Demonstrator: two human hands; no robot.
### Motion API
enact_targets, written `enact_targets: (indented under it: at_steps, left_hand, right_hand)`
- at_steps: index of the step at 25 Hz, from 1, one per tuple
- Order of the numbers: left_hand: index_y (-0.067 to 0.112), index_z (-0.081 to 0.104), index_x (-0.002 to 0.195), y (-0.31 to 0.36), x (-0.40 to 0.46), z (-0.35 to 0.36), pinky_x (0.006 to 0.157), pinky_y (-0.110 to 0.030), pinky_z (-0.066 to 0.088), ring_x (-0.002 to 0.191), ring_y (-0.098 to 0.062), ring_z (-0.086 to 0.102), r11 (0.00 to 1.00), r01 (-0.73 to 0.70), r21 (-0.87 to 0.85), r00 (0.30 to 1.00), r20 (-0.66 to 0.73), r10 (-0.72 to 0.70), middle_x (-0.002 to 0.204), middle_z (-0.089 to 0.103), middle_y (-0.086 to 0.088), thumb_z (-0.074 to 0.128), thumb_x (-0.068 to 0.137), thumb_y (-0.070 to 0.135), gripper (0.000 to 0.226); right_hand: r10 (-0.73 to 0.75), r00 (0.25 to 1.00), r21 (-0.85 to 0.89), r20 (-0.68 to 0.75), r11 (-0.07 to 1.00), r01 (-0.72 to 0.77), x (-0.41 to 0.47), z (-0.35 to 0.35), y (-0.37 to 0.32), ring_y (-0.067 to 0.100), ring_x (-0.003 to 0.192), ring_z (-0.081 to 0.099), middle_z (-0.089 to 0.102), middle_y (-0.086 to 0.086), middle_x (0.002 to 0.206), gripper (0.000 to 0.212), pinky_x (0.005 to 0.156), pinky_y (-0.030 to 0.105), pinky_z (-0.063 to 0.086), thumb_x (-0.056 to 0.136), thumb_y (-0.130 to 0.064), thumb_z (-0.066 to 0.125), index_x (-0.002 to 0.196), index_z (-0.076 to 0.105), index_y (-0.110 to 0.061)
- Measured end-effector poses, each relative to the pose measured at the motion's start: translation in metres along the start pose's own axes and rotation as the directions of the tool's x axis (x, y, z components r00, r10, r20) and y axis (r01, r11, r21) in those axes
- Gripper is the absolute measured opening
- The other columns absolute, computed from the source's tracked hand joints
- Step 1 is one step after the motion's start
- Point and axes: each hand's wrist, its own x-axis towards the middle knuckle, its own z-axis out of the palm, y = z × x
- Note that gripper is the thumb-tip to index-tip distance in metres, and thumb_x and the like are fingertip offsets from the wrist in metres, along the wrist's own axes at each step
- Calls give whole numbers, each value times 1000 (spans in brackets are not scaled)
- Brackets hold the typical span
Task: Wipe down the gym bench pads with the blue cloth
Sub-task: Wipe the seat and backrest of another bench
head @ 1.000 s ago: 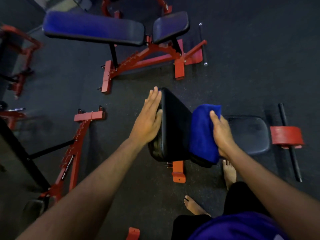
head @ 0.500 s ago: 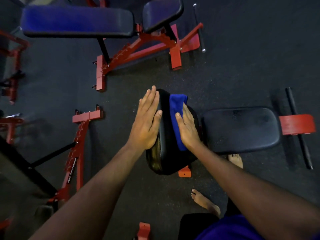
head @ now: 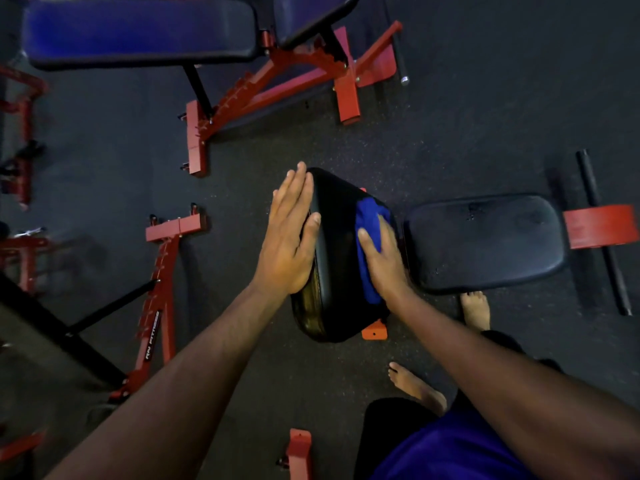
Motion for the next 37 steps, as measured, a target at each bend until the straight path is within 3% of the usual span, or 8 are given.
enact_targets:
  at_steps: [5,9,16,21,24,28,33,37]
  left_hand:
    - [2,25,159,0,1,0,126,-58,12,159,-21,8,1000,-8,4,1000,0,8,170,17,-12,38,110,22,55]
    - [0,26,159,-1,0,1,126,-59,13,159,-22,9,1000,-5,0,1000,1,5,170,18,-13,39,109,19,55]
    - [-1,27,158,0,0,1,126,-59,13,159,-22,10,1000,-12,-22,1000,-14,12,169,19,-13,38,109,22,55]
    - [3,25,160,1,-2,0,127,-55,10,159,-19,7,1000,-2,16,1000,2,2,170,17,-11,34,110,26,55]
    - [6,22,161,3,0,-3,130,-40,0,159,-16,3,997,20,77,1000,20,-21,171,13,-8,33,111,27,55]
    - [6,17,162,27,-33,5,125,-23,-8,158,-15,-1,997,55,62,999,-4,-55,171,8,-9,33,111,28,57]
    - [5,20,161,34,-67,24,127,-31,-5,159,-18,3,994,39,107,998,-60,-33,171,8,-10,28,109,33,61]
    - [1,24,159,28,-66,27,129,-35,1,159,-21,8,995,10,103,994,-106,1,170,14,-13,30,107,24,57]
  right_hand:
    - [17,1000,-40,-15,999,-18,96,-4,-5,23,139,40,42,10,150,47,116,34,29,104,-35,46,145,46,-12]
    - [135,988,49,-76,990,-131,54,-4,37,22,139,41,43,9,150,47,118,42,29,103,-30,49,146,45,-10]
    - [-151,983,-40,-109,988,147,59,11,-9,15,140,37,43,5,151,42,117,28,26,105,-25,47,145,46,-14]
    - [91,995,-110,-50,989,-96,81,-14,42,31,126,52,55,17,136,39,106,36,38,103,-28,48,138,52,-9]
    - [64,990,-13,-125,998,-66,25,-27,68,27,118,59,63,11,126,38,105,46,43,100,-32,47,132,56,-13]
    - [-42,988,26,-147,999,47,-49,-44,56,16,125,54,59,1,133,35,108,33,39,104,-30,46,137,53,-20]
    - [-164,986,-11,-30,986,164,-89,2,38,-4,140,22,29,-17,152,51,112,9,12,105,-33,44,153,32,-23]
    - [-117,989,8,-89,993,119,-45,2,64,-1,140,26,30,-16,150,51,116,16,17,106,-34,42,153,33,-18]
